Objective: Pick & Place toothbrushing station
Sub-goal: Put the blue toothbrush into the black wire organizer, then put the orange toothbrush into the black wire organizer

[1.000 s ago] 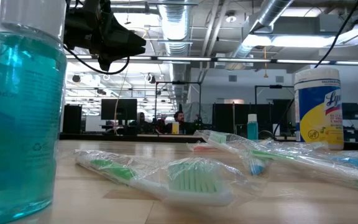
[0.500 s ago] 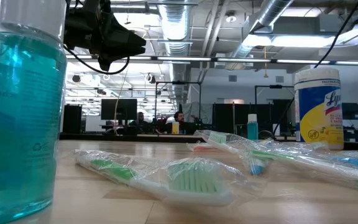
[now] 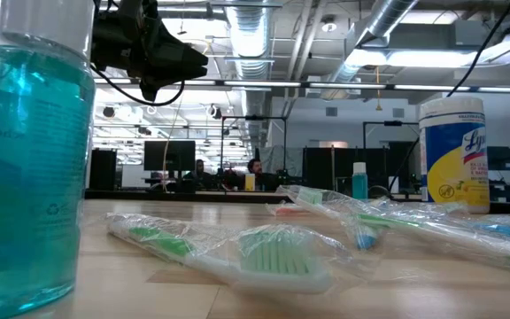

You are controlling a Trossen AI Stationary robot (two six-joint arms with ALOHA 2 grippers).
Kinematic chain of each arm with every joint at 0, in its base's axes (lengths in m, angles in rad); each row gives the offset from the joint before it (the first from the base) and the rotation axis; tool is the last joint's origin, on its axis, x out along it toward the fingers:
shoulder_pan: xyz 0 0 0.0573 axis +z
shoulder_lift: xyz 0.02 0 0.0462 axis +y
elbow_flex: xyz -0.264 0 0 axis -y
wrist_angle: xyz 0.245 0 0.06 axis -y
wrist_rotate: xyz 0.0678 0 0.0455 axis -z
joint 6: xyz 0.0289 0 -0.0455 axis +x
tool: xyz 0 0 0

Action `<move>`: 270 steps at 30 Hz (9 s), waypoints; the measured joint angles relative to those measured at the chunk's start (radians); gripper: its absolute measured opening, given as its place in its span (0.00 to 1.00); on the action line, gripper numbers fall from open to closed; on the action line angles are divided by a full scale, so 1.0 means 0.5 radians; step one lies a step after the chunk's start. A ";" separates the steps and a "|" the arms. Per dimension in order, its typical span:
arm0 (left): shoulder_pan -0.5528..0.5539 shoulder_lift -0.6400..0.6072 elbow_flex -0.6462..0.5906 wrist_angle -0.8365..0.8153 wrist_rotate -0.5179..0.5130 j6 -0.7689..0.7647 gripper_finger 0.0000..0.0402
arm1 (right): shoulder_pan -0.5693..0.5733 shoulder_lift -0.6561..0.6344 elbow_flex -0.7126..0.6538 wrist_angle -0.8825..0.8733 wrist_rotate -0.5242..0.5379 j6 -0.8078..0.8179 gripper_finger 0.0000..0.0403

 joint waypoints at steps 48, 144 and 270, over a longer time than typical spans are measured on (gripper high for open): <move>0.000 0.000 0.001 -0.012 0.000 0.001 0.27 | 0.183 0.076 -0.250 0.436 -0.112 -0.024 0.00; 0.200 1.535 1.519 -1.277 0.398 0.106 0.27 | 0.179 -0.927 -0.250 0.001 -0.582 -0.331 0.14; -0.133 1.103 1.509 -0.470 0.240 0.436 0.00 | -0.451 -1.042 0.001 0.312 0.003 -1.477 0.24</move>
